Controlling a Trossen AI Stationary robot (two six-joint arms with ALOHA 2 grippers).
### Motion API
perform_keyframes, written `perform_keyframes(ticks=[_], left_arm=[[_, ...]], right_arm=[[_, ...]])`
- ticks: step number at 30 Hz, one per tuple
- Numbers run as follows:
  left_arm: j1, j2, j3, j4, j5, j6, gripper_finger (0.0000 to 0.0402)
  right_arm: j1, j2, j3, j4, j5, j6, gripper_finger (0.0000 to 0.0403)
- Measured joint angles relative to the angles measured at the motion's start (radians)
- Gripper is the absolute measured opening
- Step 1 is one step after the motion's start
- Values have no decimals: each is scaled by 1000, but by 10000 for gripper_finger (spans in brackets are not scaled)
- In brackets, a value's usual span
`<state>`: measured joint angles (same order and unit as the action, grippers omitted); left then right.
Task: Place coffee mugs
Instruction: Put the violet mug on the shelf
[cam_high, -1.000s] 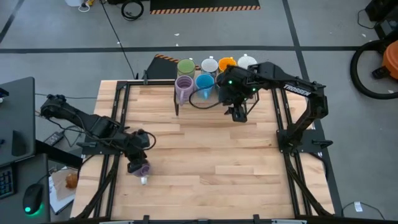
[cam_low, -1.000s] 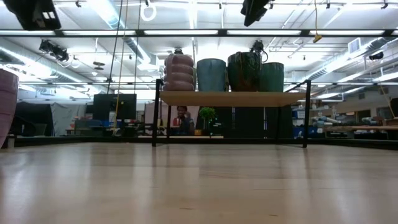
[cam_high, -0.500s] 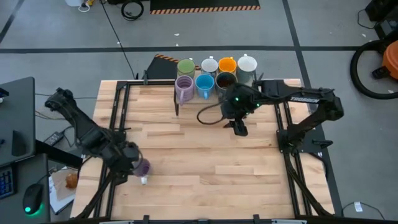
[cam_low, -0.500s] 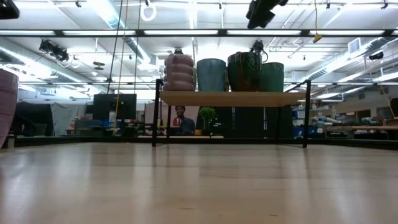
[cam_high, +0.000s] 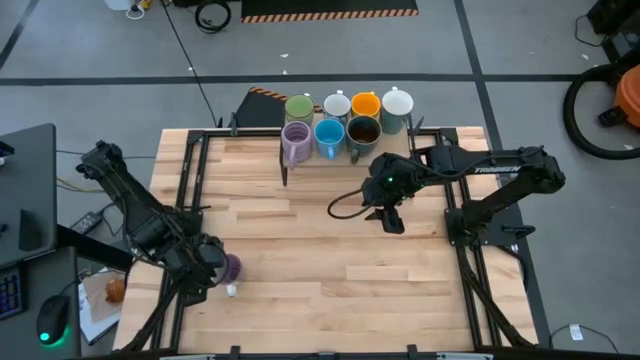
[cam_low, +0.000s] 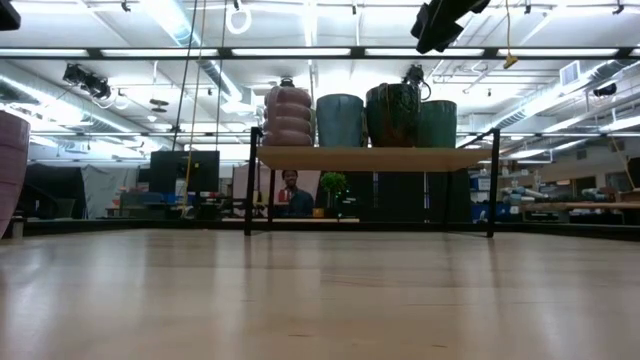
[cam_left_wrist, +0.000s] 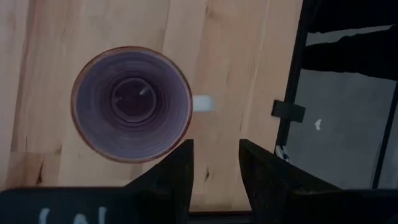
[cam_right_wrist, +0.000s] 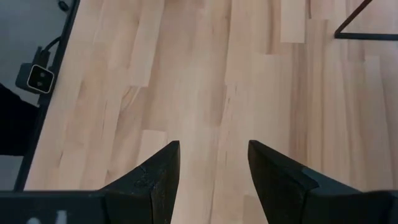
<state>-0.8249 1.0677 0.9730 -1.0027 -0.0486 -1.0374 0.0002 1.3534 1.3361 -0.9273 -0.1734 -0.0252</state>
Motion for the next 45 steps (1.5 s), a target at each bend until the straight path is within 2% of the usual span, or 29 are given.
perform_keyframes(ticks=[10, 20, 22, 26, 28, 30, 35, 41, 45], left_arm=[[-41, 42, 0, 50, 1, -10, 132], [-121, 50, 0, 63, 5, -106, 132], [-135, 50, 0, 67, 31, -106, 132], [-158, 50, 0, 61, 179, -103, 132], [-175, 50, 0, 61, 208, -110, 132], [-194, 52, 0, 60, 174, -110, 132], [-216, 82, 0, 20, -9, -80, 132], [-191, 144, 0, -3, -44, -59, 132], [-148, 203, 15, -4, -54, 32, 132]], right_arm=[[1, 0, 0, -1, -2, 7, 195], [20, 0, 0, -2, -2, 15, 195], [23, 0, 0, -2, -1, 16, 195], [24, 0, 0, -4, -2, 18, 195], [24, 0, 0, -4, -2, 23, 195], [24, 0, 0, -4, -2, 22, 195], [24, 0, 0, -3, -1, 26, 195], [25, 1, 0, -3, -1, 25, 195], [25, 1, 0, 1, 20, 18, 195]])
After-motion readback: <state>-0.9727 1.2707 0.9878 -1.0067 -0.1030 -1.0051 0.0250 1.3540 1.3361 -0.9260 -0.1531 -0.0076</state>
